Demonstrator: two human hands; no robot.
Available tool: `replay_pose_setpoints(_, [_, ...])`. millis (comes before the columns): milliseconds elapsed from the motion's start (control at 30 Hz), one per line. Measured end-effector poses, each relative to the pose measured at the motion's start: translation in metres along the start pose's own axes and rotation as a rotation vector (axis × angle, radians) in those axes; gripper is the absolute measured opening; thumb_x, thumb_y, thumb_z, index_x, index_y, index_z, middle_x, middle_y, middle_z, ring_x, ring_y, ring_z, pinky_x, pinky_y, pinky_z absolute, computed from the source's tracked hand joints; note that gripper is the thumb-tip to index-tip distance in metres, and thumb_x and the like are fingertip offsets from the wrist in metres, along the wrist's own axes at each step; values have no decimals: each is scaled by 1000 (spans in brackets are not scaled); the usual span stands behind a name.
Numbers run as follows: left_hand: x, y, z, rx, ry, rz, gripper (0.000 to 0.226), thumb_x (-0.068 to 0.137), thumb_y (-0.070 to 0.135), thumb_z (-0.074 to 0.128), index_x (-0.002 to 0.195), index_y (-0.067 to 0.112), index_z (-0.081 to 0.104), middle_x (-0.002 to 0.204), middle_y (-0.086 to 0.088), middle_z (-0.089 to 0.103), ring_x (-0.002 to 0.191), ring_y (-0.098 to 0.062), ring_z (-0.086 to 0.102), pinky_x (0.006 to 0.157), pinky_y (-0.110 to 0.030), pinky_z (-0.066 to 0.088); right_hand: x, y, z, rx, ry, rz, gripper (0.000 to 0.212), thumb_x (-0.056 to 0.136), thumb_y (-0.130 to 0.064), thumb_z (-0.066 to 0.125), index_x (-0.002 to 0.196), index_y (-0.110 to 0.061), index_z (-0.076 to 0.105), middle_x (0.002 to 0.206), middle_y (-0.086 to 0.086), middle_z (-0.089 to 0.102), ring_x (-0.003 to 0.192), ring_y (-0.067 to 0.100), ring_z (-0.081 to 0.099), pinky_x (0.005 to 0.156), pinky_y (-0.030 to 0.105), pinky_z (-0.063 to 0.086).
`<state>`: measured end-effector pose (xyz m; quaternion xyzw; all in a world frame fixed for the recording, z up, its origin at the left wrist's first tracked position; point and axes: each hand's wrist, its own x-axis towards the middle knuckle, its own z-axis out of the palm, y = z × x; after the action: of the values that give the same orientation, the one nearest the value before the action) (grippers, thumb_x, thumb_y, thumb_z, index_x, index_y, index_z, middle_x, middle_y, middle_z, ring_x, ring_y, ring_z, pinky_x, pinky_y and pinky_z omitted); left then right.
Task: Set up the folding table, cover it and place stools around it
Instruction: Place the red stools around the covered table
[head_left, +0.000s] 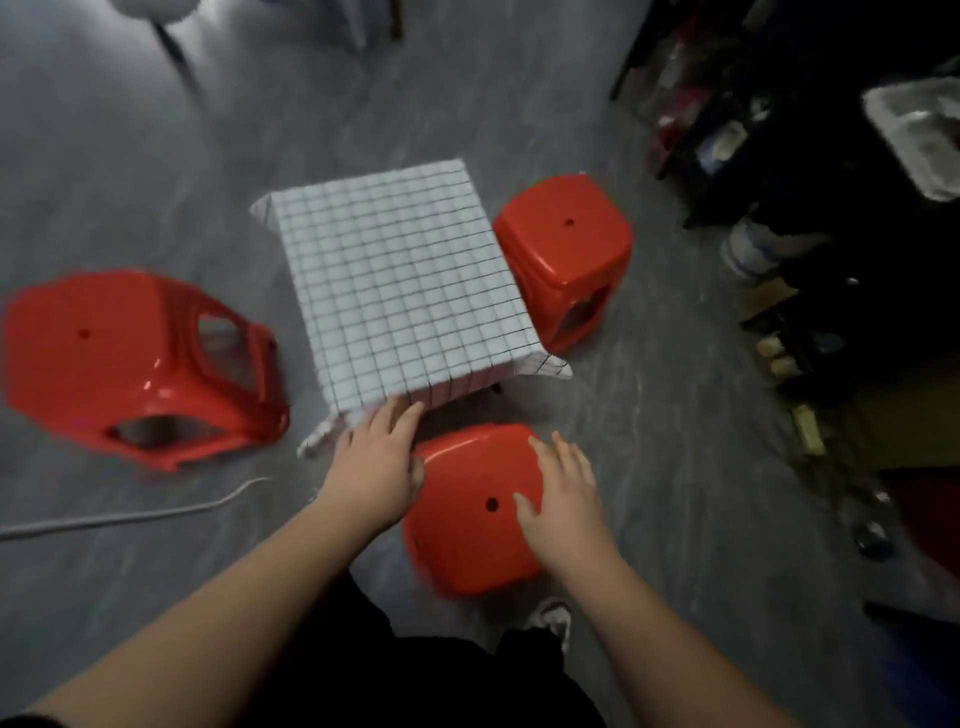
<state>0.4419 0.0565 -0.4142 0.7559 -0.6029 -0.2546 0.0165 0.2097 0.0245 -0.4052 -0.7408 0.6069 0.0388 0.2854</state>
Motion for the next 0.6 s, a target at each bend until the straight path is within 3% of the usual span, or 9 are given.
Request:
replay_pose_setpoints(133, [-31,46,25,-111,47,-187,69,88,33,51,152,20,31,157,-16,31,144,-36,30,112,-54,34,2,51,-23,-98,-115,-171,74,91,-35,60,155,-28,23,165,2,14,151,24,8,123,40,15])
replay_pose_setpoints(267, [-48,73,62,-137,54,-255,69,91,31,55,154,21,29,160,-16,26,146,-36,25,117,-51,28,14,81,-17,-148,-182,-237,77,91,-35,60,156,-29,20,165,2,10,151,26,7,122,45,19])
replay_pose_setpoints(500, [-46,64,163,-245,60,-415,71,90,29,59,154,19,30,160,-18,25,147,-38,22,118,-51,27,46,126,60,-152,-205,-250,80,89,-36,64,155,-28,21,165,3,13,150,27,11,121,47,20])
replay_pose_setpoints(600, [-38,46,225,-240,37,-438,78,90,38,60,156,25,22,163,-17,14,149,-38,11,119,-51,22,66,153,105,-186,-204,-262,83,88,-39,65,156,-30,19,165,2,10,151,27,8,121,47,20])
